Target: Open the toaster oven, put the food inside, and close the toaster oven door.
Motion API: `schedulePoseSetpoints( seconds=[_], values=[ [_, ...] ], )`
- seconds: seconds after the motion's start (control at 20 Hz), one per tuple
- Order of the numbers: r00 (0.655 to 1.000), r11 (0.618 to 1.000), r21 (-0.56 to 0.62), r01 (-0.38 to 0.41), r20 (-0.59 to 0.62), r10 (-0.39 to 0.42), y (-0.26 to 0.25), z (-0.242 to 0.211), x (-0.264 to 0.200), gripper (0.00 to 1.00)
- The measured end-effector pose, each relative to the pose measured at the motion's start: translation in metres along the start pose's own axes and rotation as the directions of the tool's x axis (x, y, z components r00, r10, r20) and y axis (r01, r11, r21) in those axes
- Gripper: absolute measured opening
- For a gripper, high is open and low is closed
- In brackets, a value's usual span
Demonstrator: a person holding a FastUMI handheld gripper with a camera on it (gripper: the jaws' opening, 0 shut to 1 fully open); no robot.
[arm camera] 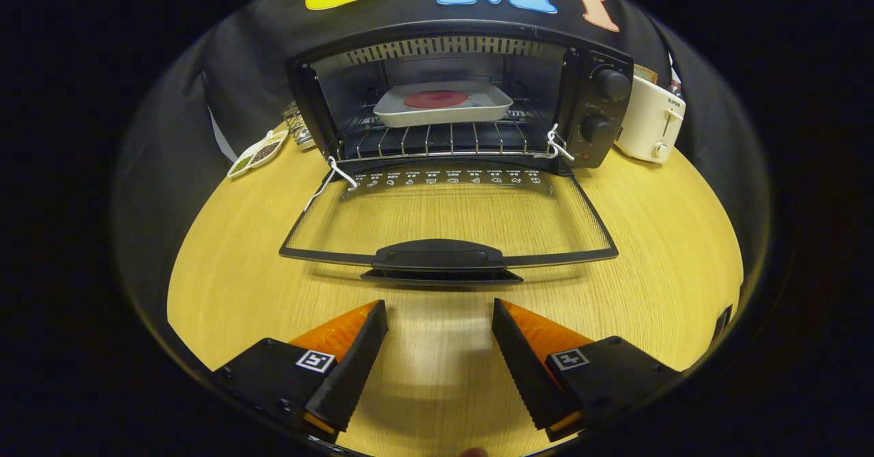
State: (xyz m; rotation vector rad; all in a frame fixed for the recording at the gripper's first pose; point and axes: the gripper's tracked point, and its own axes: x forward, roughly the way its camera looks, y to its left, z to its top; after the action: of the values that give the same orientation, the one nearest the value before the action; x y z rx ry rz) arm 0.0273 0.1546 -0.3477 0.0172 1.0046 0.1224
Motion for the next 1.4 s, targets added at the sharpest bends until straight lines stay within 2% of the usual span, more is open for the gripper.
schedulePoseSetpoints(
  seconds=[0.25,0.65,1.25,1.4],
  values=[
    [0.997,0.997,-0.014,0.072,0.041,-0.072,-0.003,0.004,0.005,0.96],
    [0.991,0.994,-0.026,0.106,0.088,-0.104,-0.002,0.01,-0.008,0.96],
    [0.969,0.993,-0.027,0.116,0.221,-0.107,0.0,0.038,-0.043,0.96],
    [0.953,0.992,-0.042,0.123,0.283,-0.106,0.001,0.051,-0.05,0.96]
  ],
)
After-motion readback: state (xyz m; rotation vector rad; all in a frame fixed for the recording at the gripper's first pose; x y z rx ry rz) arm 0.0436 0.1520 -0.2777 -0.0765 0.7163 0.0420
